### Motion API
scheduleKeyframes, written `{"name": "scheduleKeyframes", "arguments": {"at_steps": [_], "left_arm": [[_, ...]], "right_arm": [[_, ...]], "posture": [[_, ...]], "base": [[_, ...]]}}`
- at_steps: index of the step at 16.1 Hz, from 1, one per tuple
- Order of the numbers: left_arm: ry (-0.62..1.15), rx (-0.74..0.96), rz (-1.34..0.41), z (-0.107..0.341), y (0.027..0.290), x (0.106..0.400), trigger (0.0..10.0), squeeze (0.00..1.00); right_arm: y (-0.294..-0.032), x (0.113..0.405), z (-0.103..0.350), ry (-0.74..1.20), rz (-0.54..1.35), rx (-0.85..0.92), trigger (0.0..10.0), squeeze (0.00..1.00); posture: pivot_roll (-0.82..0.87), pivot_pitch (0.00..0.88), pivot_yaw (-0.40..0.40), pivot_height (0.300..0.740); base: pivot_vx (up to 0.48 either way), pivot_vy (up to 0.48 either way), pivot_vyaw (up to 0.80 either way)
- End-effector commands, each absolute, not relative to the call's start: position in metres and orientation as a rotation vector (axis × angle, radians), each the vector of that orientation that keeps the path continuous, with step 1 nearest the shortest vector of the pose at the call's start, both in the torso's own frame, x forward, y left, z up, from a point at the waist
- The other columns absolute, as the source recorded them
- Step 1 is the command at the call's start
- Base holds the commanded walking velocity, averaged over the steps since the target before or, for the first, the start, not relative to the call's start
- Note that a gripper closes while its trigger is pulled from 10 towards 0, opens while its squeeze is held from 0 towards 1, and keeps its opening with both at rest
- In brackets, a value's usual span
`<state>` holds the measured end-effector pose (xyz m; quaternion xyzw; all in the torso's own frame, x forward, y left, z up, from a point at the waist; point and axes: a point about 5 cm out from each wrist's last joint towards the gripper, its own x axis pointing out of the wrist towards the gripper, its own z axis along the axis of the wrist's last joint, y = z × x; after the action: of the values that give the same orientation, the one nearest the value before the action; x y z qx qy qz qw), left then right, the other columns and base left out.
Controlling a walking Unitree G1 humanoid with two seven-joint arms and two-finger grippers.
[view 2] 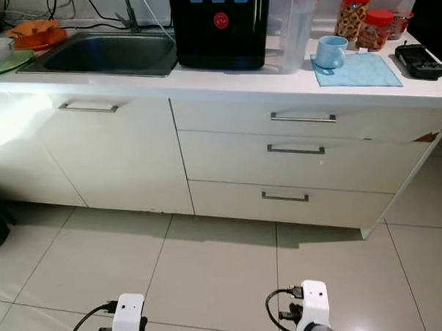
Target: Kitchen organization
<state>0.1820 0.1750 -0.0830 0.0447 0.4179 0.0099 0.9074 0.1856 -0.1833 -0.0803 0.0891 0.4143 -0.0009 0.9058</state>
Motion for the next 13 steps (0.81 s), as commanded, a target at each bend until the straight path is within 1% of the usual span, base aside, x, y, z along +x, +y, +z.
{"name": "scheduleKeyframes", "arguments": {"at_steps": [1,13], "left_arm": [[0.858,0.102,0.015,-0.0825,0.1770,0.1823,10.0,0.00],[0.855,0.108,0.006,-0.0821,0.1758,0.1834,10.0,0.00]], "right_arm": [[-0.1829,0.1837,-0.0814,0.866,-0.001,0.191,10.0,0.00],[-0.1825,0.1829,-0.0819,0.867,-0.003,0.193,10.0,0.00]], "posture": [[-0.02,0.000,0.037,0.740],[-0.02,0.000,0.037,0.740]], "base": [[0.416,0.000,0.00],[0.461,0.000,0.00]]}}
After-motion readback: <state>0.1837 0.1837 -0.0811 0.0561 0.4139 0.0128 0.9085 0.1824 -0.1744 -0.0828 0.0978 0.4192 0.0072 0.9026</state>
